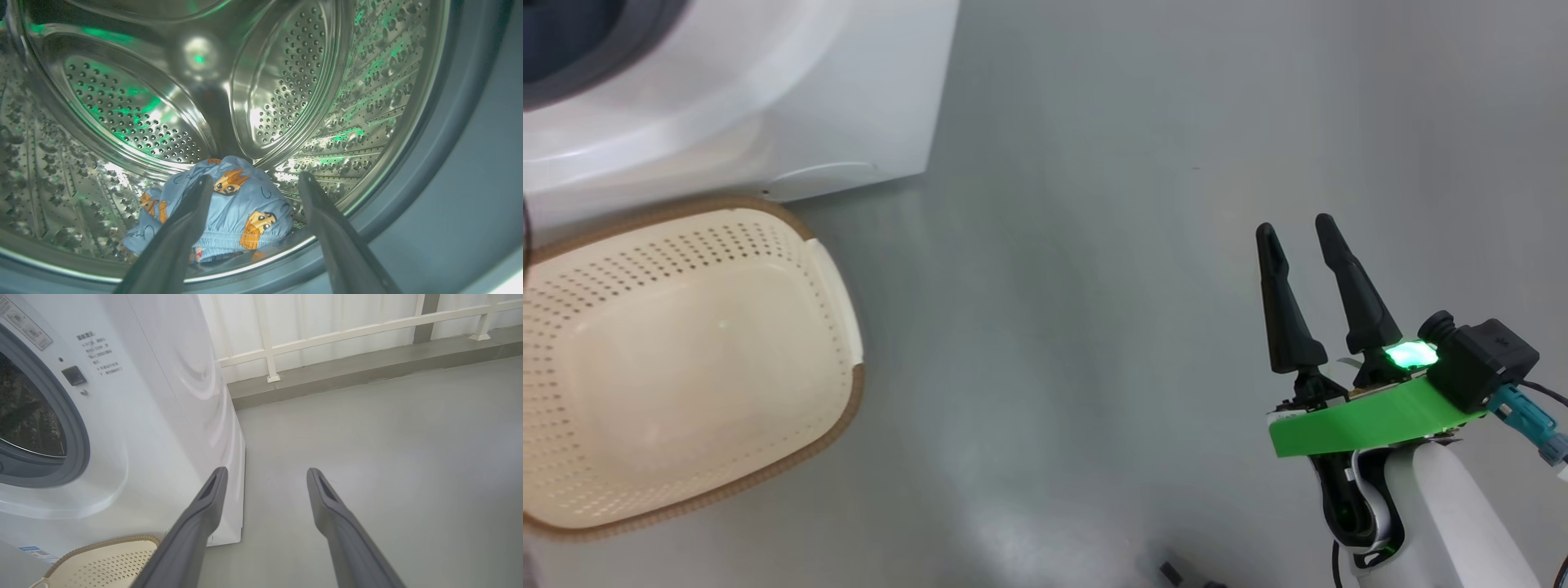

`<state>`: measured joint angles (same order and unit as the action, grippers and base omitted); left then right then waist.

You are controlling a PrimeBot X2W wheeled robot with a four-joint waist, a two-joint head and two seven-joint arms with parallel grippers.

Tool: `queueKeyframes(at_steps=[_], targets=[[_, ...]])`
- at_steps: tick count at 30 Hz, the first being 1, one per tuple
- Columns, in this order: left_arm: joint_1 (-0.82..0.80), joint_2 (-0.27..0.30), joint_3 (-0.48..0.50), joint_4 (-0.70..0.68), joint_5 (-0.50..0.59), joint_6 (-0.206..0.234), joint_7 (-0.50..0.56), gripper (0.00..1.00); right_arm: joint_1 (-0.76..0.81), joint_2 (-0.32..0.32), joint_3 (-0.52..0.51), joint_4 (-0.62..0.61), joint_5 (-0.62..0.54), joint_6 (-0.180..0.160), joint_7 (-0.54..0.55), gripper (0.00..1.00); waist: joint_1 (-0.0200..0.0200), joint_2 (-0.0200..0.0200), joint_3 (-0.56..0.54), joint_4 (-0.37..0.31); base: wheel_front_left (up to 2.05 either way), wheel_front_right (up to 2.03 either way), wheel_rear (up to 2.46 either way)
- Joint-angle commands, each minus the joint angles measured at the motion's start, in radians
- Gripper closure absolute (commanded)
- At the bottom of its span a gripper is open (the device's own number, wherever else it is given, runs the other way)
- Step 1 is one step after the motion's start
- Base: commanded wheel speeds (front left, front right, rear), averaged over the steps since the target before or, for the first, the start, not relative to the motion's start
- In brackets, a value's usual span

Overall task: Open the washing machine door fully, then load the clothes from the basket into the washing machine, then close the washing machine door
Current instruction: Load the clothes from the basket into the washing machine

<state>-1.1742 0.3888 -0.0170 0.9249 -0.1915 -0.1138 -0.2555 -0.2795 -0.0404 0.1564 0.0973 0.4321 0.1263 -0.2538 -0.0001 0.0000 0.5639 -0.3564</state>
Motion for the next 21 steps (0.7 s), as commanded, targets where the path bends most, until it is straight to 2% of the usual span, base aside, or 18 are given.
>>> queueKeyframes(at_steps=[1,13,21], targets=[[0.024,0.034,0.023,-0.038,-0.009,0.005,-0.006,0.0,0.009,-0.01,0.01,-0.019,-0.013,0.004,-0.008,0.0,0.0001,0.0,-0.015,0.02,0.0,0.0,0.0],[0.219,-0.063,0.122,-0.172,-0.017,-0.001,-0.006,0.0,0.011,-0.011,-0.019,-0.002,-0.082,0.004,-0.008,0.0,0.0001,0.0,-0.091,0.09,0.0,0.0,0.0],[0.387,-0.136,0.185,-0.26,-0.003,-0.011,-0.006,0.0,0.049,-0.05,-0.029,0.017,-0.088,0.004,-0.008,0.0,0.0001,0.0,-0.188,0.138,0.0,0.0,0.0]])
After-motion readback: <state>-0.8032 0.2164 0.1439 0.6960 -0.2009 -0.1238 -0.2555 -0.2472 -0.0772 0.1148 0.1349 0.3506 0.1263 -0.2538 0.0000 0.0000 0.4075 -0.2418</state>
